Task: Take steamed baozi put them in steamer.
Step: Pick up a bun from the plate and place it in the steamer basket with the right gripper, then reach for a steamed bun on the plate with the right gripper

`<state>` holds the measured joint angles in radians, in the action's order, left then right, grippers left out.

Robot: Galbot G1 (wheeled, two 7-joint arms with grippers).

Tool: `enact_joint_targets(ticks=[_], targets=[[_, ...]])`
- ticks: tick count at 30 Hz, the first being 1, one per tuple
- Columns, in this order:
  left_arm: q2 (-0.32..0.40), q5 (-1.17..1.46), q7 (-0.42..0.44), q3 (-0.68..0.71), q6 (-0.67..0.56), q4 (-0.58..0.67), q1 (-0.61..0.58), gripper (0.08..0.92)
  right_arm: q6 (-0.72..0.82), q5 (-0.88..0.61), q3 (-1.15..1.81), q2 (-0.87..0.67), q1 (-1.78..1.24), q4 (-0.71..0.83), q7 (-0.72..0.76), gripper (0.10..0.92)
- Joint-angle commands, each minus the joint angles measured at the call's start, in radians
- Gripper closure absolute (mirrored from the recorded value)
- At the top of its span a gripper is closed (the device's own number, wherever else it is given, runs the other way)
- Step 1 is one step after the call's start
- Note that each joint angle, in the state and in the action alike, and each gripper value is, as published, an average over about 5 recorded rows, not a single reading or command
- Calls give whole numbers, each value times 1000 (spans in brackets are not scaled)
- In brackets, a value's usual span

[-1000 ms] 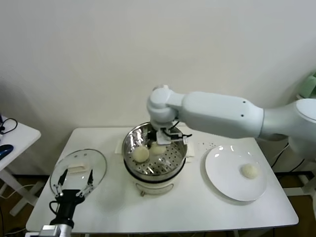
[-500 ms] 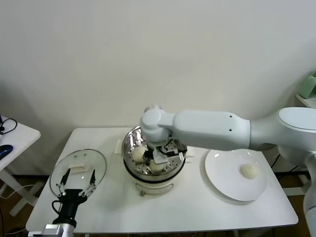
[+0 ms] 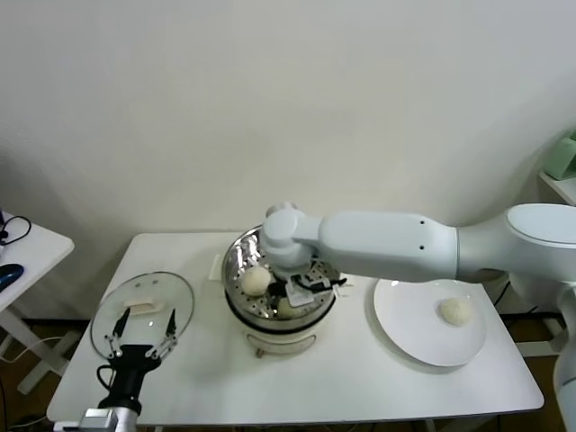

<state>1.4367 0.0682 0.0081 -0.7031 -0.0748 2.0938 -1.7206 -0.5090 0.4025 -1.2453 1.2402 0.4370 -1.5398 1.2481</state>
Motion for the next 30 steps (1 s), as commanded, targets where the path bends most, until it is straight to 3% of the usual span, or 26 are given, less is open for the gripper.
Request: enact_joint_targets(ticks=[1, 8, 18, 23, 30], targets=[[1, -1, 0, 0, 1, -1, -1, 177, -16, 29, 1, -4, -8, -3, -18, 309], [-1, -3, -1, 0, 3, 3, 1, 177, -24, 25, 25, -13, 0, -4, -22, 210], [-8, -2, -1, -1, 4, 2, 1, 177, -22, -72, 118, -98, 96, -8, -18, 203], [-17, 2, -2, -1, 3, 0, 2, 177, 193, -239, 111, -207, 185, 20, -23, 203], [-29, 10, -1, 2, -1, 6, 5, 177, 535, -653, -60, -452, 300, 101, -37, 203]])
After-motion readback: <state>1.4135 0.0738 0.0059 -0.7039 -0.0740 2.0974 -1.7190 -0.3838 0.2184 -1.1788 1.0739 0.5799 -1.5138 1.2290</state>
